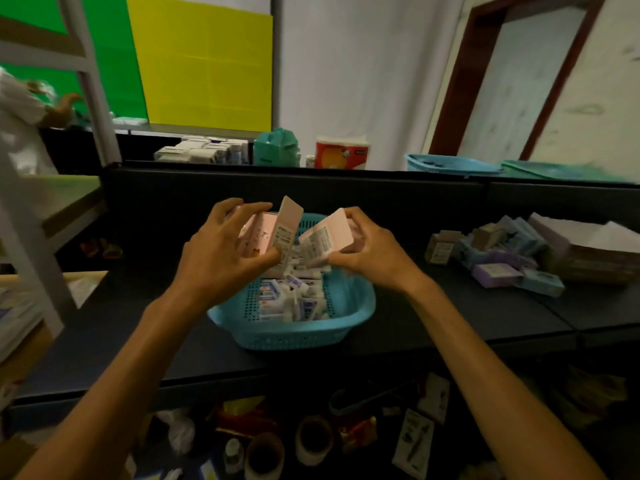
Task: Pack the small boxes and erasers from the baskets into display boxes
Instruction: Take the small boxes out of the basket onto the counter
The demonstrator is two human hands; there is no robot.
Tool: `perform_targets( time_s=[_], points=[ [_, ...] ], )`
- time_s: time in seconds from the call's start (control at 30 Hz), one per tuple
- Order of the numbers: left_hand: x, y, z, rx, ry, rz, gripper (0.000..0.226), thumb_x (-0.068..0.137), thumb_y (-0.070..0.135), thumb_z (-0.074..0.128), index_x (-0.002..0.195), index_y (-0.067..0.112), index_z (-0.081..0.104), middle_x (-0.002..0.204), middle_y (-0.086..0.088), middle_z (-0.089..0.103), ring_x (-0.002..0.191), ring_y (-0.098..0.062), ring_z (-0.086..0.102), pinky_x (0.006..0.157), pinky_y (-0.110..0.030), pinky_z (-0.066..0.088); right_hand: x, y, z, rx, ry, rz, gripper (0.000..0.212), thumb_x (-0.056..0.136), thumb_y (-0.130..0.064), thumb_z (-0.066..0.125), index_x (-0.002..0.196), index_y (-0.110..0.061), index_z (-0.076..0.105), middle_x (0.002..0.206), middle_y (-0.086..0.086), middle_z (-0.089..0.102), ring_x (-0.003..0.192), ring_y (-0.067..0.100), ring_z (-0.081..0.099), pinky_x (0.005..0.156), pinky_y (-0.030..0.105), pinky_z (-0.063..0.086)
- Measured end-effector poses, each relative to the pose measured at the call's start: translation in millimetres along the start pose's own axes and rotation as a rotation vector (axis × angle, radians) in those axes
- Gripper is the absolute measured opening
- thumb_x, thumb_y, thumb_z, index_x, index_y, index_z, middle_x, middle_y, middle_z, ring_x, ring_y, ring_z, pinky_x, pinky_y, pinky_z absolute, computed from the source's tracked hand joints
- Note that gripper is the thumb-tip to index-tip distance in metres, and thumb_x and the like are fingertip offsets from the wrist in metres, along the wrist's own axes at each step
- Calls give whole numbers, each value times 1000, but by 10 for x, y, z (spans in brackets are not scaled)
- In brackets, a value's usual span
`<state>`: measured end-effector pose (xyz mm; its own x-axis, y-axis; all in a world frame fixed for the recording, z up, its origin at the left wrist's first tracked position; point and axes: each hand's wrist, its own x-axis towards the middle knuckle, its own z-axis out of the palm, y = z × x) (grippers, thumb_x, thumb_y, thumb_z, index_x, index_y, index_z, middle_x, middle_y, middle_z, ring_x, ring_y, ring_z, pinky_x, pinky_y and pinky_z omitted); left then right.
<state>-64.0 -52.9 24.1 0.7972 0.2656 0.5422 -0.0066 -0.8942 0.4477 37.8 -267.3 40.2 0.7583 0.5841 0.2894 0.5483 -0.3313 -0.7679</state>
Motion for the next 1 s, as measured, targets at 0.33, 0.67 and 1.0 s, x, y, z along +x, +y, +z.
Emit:
perform_targets(
  time_s=[0.33, 0.67, 1.0],
  points=[
    [259, 1534, 1210, -65, -122, 145, 72, 77, 51, 65, 139, 45, 30, 150, 0, 24, 131, -23, 36, 94, -44, 42, -767, 1175, -1707, -96, 221, 99, 56, 78, -13, 74, 121, -30, 42, 125, -1, 53, 105, 12, 55, 66, 30, 60],
    [376, 2532, 2495, -87, -285, 165, 69, 77, 54, 64, 137, 46, 31, 147, 1, 25, 127, -22, 39, 93, -47, 46, -1236, 2330, -2795, -111, 284, 240, 62, 76, -20, 77, 127, -30, 43, 126, -3, 54, 110, 12, 52, 70, 21, 53],
    [843, 2637, 3431, -96, -412, 50, 73, 77, 52, 65, 140, 41, 30, 147, 4, 24, 129, -22, 36, 99, -48, 41, -535, 2976, -3142, -116, 261, 244, 61, 80, -18, 73, 132, -23, 41, 136, 4, 50, 124, 19, 48, 89, 23, 42]
  ],
)
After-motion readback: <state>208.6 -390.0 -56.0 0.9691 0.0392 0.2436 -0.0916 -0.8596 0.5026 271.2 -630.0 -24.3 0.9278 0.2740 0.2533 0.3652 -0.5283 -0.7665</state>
